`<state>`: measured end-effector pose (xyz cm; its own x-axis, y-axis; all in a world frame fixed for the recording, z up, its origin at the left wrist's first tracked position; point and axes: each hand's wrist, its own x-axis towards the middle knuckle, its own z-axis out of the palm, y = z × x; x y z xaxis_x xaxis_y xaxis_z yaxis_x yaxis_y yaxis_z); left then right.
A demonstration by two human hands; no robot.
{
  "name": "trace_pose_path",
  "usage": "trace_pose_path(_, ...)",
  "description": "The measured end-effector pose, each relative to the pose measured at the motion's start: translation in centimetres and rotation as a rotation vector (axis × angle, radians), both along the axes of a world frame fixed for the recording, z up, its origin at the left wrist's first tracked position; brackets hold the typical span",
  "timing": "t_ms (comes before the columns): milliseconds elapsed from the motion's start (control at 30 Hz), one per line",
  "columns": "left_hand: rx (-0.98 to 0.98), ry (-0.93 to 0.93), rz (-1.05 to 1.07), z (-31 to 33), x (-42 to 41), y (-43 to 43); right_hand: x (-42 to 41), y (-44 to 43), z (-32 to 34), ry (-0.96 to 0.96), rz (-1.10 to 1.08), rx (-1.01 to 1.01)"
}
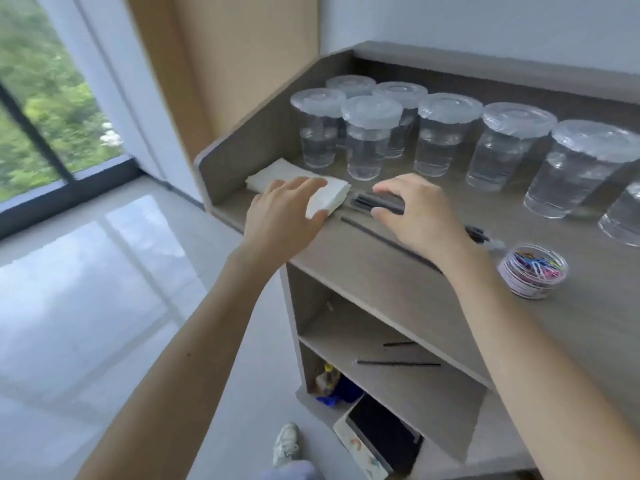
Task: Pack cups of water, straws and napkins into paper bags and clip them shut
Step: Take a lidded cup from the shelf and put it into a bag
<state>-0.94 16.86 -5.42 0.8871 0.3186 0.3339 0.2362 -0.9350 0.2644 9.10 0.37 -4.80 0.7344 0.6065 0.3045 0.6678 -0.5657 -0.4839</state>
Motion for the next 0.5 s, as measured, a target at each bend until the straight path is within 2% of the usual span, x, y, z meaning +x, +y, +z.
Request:
trace_pose_path(267, 0.061, -0.118, -0.302, 3.6, 10.7, 6.5, 5.7, 5.0, 2.3, -0.070, -0.277, 0.109)
trace_pose_path(500, -0.003, -0.183, -0.387, 3.0, 14.6, 8.6, 9.9, 8.7, 2.2, -0.156, -0.321, 0.063)
